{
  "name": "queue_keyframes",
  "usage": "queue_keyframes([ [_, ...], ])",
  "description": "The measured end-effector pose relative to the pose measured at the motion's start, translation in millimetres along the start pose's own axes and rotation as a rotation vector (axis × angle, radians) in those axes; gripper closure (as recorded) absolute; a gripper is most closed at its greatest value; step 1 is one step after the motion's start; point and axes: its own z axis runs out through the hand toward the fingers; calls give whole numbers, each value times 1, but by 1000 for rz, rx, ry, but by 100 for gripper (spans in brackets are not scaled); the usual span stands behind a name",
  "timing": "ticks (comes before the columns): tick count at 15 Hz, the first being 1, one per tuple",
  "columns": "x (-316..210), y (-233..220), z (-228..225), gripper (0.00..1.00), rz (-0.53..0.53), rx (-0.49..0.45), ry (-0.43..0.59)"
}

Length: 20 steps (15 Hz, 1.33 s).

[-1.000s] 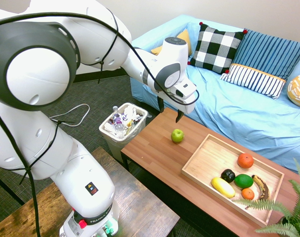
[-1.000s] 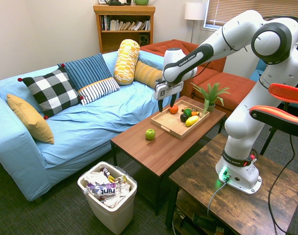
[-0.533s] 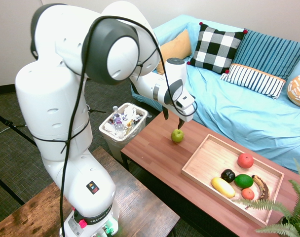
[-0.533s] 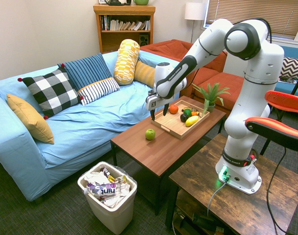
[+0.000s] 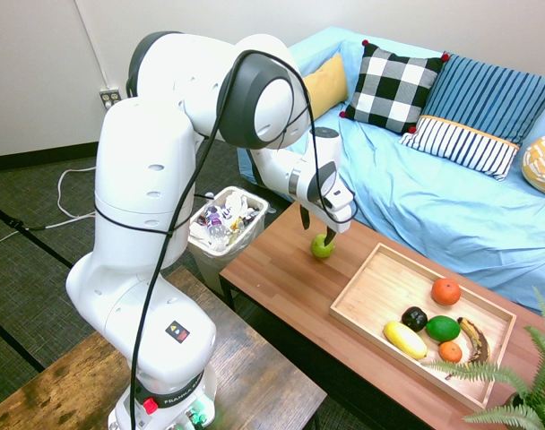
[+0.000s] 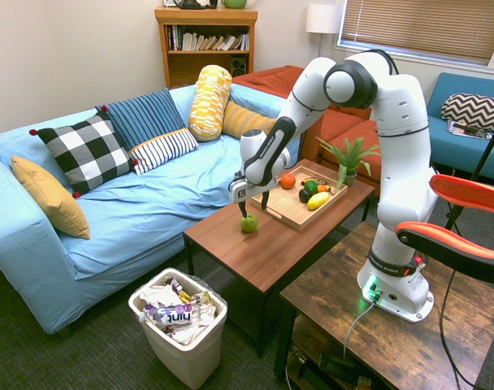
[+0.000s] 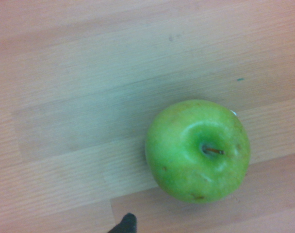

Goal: Put the apple in the tray

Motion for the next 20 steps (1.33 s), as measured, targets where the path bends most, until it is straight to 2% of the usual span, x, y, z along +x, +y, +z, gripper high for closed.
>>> queue_keyframes([
  [9,13,-19,59,0,30,-34,-36],
  [10,13,-21,61,100,30,-35,-38],
  [20,14,-25,70,100,31,-36,-48],
])
